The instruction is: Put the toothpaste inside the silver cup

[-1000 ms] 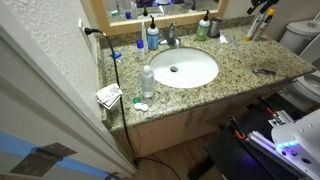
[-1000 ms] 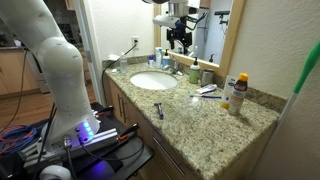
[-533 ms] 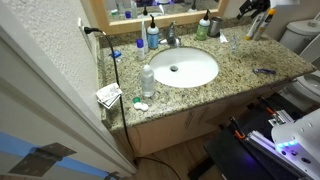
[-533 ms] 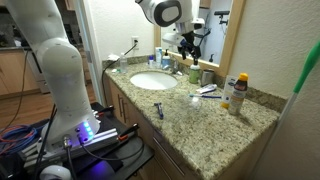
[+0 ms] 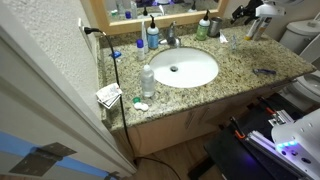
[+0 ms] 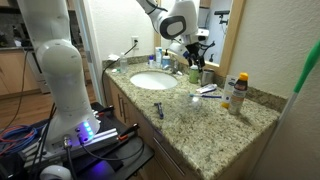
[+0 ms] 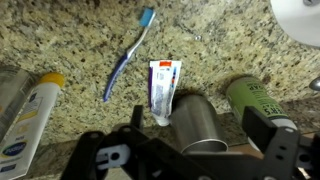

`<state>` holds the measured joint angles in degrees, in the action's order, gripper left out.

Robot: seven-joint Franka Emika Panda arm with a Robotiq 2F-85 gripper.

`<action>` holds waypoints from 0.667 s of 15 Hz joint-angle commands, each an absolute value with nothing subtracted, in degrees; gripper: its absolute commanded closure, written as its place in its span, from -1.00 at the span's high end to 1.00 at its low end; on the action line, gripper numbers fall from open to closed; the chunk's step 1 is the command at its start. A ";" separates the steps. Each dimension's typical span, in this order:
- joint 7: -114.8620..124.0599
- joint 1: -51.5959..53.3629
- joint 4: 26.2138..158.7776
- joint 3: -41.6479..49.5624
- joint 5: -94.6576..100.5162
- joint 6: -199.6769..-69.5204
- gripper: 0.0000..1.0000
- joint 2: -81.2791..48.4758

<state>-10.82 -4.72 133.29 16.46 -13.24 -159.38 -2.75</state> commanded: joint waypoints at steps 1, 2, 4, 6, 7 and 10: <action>-7.55 -7.30 132.66 13.77 -11.15 -167.11 1.00 -8.06; -7.98 -5.33 132.33 15.46 -12.85 -170.50 1.00 -9.98; -6.59 -5.45 131.05 15.09 -14.52 -175.27 1.00 -14.01; -5.27 -5.54 129.79 14.86 -15.07 -179.19 1.00 -17.90; -4.46 -5.80 129.07 14.48 -15.39 -180.68 1.00 -19.57; 1.79 -6.81 126.54 13.66 -11.71 -180.07 1.00 -23.24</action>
<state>-2.49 -5.41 129.99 15.12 -13.39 -179.85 -19.39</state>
